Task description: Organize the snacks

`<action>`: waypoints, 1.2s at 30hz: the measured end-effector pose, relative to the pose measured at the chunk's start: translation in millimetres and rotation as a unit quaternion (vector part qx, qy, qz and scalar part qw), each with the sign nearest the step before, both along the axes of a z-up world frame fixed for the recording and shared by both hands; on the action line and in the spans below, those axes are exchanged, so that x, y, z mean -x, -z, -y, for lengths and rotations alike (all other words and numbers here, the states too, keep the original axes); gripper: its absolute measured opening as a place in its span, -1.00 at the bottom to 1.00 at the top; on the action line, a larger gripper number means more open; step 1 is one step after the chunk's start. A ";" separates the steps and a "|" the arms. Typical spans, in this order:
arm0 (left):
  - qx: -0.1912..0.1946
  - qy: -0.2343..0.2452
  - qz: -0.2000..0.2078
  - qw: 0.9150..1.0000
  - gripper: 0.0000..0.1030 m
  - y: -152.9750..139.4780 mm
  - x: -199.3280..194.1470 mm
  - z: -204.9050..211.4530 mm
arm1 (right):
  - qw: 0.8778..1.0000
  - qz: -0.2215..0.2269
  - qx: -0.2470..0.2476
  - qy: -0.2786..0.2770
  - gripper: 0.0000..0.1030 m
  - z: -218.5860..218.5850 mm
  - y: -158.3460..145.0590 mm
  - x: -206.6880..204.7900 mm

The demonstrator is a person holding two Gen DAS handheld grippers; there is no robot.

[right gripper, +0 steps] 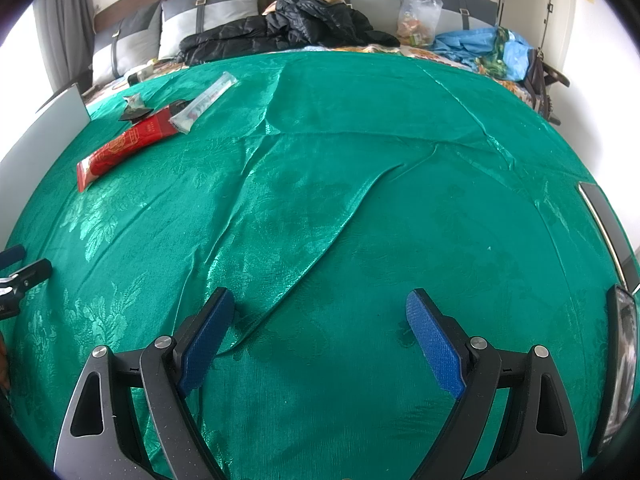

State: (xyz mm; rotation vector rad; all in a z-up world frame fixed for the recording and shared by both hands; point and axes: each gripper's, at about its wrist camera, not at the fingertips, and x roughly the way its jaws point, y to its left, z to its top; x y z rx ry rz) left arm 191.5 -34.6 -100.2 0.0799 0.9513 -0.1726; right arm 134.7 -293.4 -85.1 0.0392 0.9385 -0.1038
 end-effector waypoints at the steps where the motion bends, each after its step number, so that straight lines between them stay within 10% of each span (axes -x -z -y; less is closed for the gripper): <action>1: 0.000 0.000 0.000 1.000 1.00 -0.1 0.0 -0.2 | 1.000 0.000 0.000 0.000 0.76 0.0 0.0 0.0; 18: -0.001 0.003 -0.004 1.000 1.00 -0.3 -2.0 0.3 | 1.000 0.000 0.000 0.000 0.76 0.0 0.0 0.0; 24: -0.038 0.092 -0.015 0.995 0.99 -22.4 -21.8 28.2 | 1.000 0.000 0.000 0.000 0.76 -0.1 0.0 -0.1; 31: -0.133 0.202 0.009 0.970 0.97 -41.2 -89.4 102.0 | 1.000 0.000 0.000 0.000 0.76 0.0 -0.1 -0.1; 36: -0.102 0.195 -0.048 0.974 0.25 -22.5 -121.6 113.9 | 1.000 0.000 0.000 0.000 0.76 0.0 -0.2 -0.2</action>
